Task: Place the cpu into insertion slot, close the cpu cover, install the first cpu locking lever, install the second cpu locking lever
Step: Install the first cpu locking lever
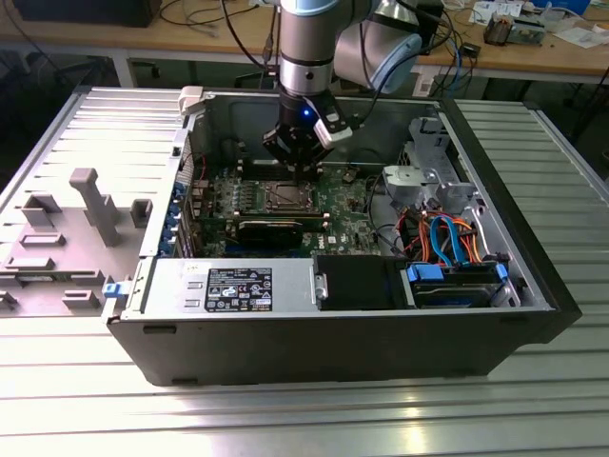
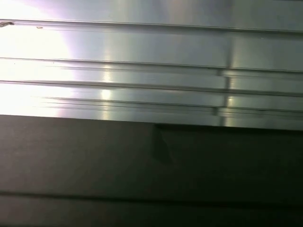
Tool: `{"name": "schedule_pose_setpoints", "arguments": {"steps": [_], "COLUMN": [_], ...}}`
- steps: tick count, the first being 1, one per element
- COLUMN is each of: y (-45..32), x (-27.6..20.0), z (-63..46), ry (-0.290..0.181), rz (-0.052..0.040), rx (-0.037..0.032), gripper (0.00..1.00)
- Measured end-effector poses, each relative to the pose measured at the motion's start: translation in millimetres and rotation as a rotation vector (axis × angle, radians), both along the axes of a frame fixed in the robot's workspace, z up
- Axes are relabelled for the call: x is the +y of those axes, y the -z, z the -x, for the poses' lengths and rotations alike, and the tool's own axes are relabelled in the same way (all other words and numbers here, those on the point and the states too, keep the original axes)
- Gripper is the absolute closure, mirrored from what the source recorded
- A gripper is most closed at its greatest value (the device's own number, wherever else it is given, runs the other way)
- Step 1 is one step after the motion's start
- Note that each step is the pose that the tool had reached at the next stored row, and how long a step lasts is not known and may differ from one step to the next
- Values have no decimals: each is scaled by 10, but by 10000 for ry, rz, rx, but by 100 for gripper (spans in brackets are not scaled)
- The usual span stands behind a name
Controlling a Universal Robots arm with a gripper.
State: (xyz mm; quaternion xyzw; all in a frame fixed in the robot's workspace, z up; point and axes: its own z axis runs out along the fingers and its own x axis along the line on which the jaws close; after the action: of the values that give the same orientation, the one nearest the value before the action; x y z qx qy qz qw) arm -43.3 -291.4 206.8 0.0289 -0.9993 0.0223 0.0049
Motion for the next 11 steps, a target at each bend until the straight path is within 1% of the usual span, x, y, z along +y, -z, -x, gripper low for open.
{"name": "schedule_pose_setpoints", "arguments": {"steps": [2,3,4,5,6,7,11], "y": [36,34,14,-41,-77,-77,-73], "x": [1,1,3,3,2,2,1], "z": [-4,-6,-8,-8,-7,-8,-8], "ry": [1,-1,0,-1,-1,-2,-1], "rz": [24,25,14,2,-4,-22,-34], "rx": [0,2,-5,-2,4,3,4], "gripper": [89,89,89,89,89,89,89]}}
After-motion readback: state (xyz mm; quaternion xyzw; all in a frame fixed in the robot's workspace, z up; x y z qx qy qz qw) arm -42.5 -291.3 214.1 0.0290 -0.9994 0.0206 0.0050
